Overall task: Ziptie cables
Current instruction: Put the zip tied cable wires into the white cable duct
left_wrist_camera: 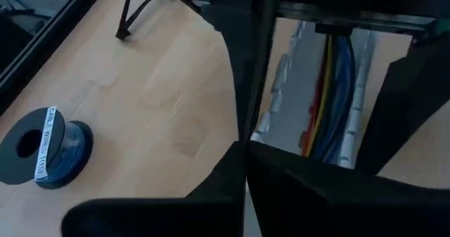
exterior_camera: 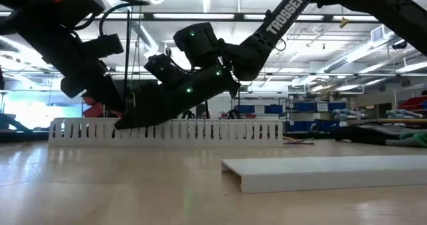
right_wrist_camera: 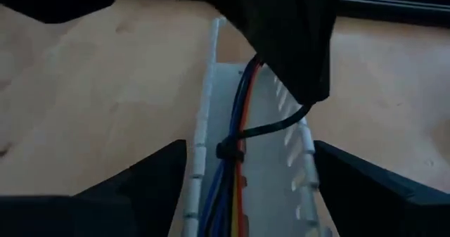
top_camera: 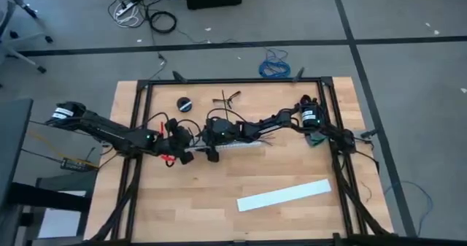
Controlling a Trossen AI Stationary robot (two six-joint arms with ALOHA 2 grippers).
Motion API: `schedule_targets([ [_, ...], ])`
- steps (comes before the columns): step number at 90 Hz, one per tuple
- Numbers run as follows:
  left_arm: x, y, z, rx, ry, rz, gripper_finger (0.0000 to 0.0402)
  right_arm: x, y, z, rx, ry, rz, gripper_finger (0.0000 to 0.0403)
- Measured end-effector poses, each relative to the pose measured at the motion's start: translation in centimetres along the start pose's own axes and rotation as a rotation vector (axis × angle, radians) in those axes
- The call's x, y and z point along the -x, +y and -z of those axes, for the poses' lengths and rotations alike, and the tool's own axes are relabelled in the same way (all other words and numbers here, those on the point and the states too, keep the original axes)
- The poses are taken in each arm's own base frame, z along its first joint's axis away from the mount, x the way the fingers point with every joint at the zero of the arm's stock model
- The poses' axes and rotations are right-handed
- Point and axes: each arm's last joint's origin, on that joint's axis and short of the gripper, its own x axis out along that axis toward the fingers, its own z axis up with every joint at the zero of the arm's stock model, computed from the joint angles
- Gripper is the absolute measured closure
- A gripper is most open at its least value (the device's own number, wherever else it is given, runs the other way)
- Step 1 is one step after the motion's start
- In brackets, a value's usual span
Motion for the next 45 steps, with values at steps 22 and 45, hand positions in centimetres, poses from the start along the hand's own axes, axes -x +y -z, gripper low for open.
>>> schedule_targets([
  [22,0.0,-0.01,-0.02,0.0,-0.001,0.002,0.0401,0.0,0.02,0.01,0.0,0.001,-0.001,0.0112],
  [45,-0.01,-0.02,-0.02,0.0,0.0,0.005,0.0401,0.0,0.04,0.0,0.0,0.001,-0.001,0.0157],
])
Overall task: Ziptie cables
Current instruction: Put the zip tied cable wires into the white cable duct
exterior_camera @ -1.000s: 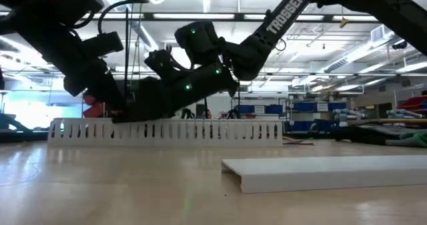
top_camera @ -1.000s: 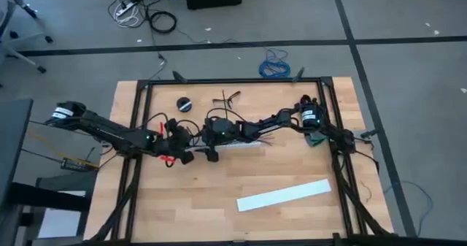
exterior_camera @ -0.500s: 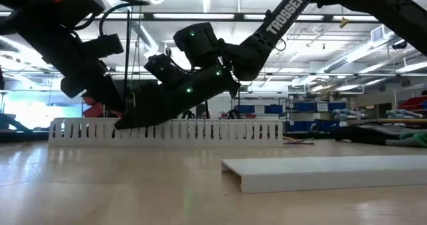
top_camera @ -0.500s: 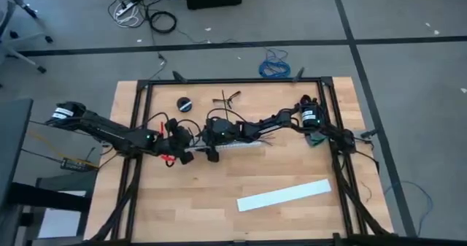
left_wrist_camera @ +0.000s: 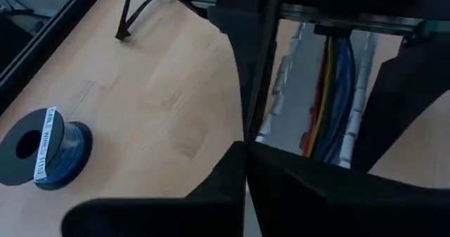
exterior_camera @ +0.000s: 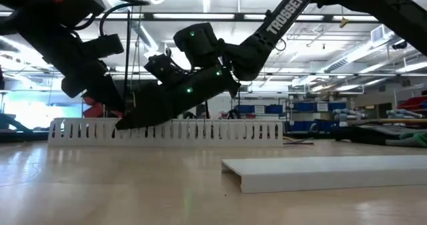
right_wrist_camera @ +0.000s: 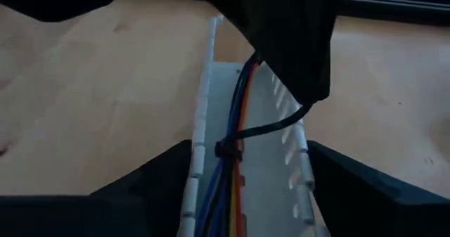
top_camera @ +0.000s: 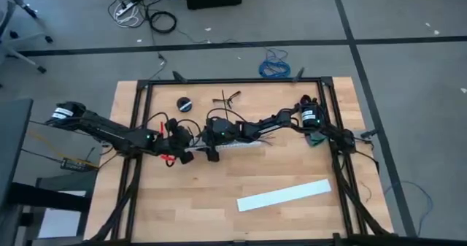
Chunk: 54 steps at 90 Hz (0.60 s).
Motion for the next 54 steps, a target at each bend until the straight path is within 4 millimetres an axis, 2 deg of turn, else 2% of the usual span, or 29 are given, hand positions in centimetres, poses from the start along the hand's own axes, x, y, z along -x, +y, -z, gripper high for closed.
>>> schedule_targets([
  [22,-0.31,0.27,-0.06,0.011,0.019,0.011,0.0401,0.0,0.0,-0.05,0.0,-0.005,0.0,0.02],
  [54,-0.9,0.51,-0.59,-0.018,0.015,0.072,0.0401,-0.01,0.15,-0.07,0.001,-0.006,-0.003,0.0198],
])
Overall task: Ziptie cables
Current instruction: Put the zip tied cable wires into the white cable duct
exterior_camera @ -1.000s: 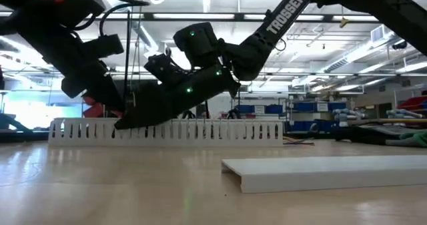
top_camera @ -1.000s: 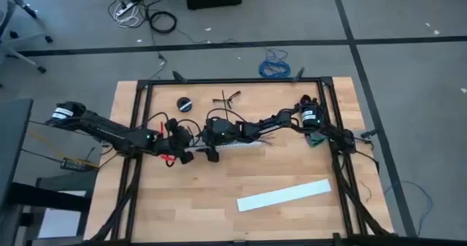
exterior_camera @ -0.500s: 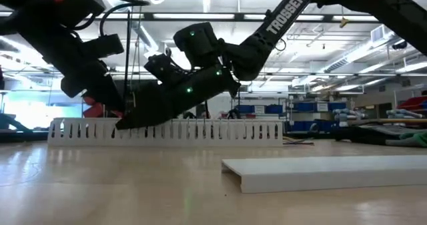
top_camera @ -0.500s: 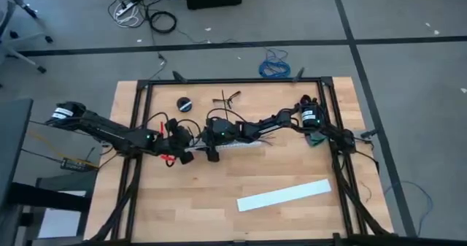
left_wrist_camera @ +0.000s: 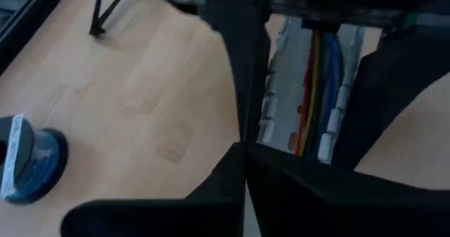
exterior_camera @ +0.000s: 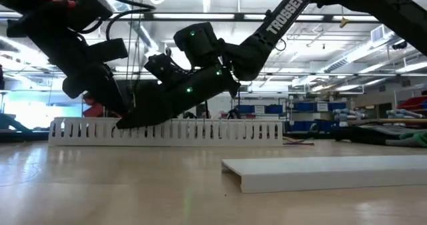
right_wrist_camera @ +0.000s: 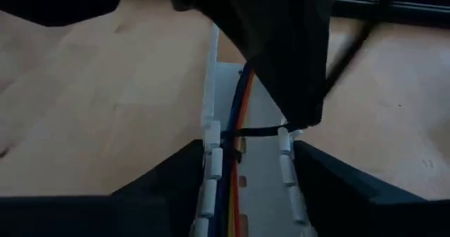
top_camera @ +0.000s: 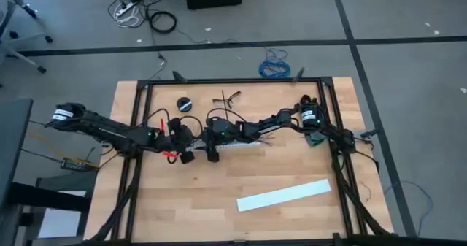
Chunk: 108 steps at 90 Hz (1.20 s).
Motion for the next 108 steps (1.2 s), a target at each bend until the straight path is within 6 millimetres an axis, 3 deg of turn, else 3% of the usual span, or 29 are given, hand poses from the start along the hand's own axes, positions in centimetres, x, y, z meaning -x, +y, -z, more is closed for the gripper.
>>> schedule_targets([
  [84,-1.3,-0.1,0.3,-0.025,0.039,-0.035,0.0401,0.0,-0.1,0.0,0.0,0.002,0.003,0.0198],
  [108,-1.3,0.0,0.3,-0.027,0.038,-0.045,0.0401,0.0,0.0,0.0,0.007,0.004,0.003,0.0168],
])
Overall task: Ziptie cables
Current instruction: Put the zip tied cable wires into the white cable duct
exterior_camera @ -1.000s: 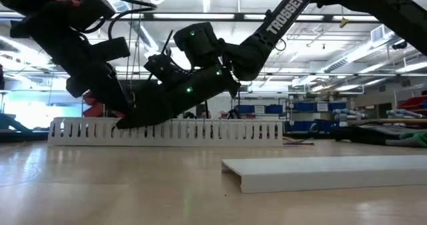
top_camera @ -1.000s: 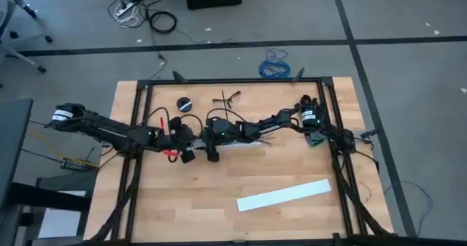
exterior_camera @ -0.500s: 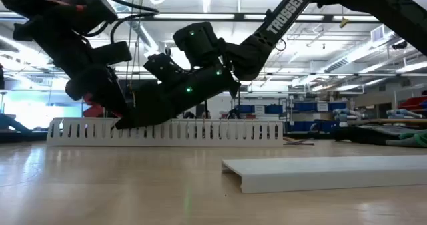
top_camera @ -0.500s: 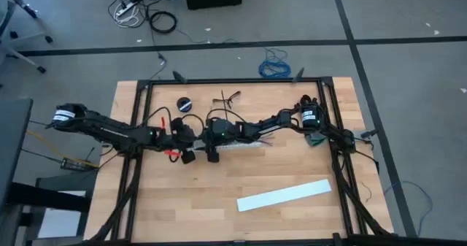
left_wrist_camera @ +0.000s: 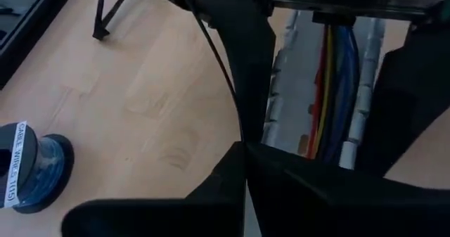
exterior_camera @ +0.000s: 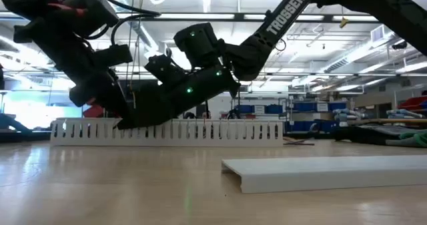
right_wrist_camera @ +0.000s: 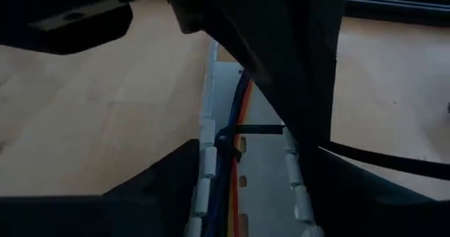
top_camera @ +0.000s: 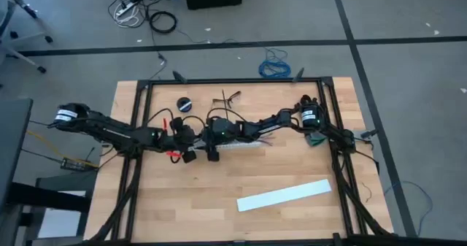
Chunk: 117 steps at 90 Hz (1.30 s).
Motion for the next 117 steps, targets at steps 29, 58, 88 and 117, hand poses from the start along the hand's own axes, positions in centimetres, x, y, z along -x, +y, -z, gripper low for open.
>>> schedule_targets([
  [29,0.0,0.0,0.1,0.0,0.002,-0.003,0.0401,0.2,0.7,-0.3,0.109,0.062,0.127,0.0108],
  [58,0.0,0.0,0.1,0.001,0.004,0.003,0.0401,2.5,1.0,-3.1,0.186,0.165,0.18,0.0095],
  [88,-0.3,0.7,-0.1,0.018,0.02,0.019,0.0401,3.5,2.2,-4.8,0.203,0.14,0.111,0.0098],
  [117,-0.9,2.0,-0.3,0.053,0.062,0.088,0.0401,3.4,3.3,-4.9,0.212,0.133,0.088,0.0101],
])
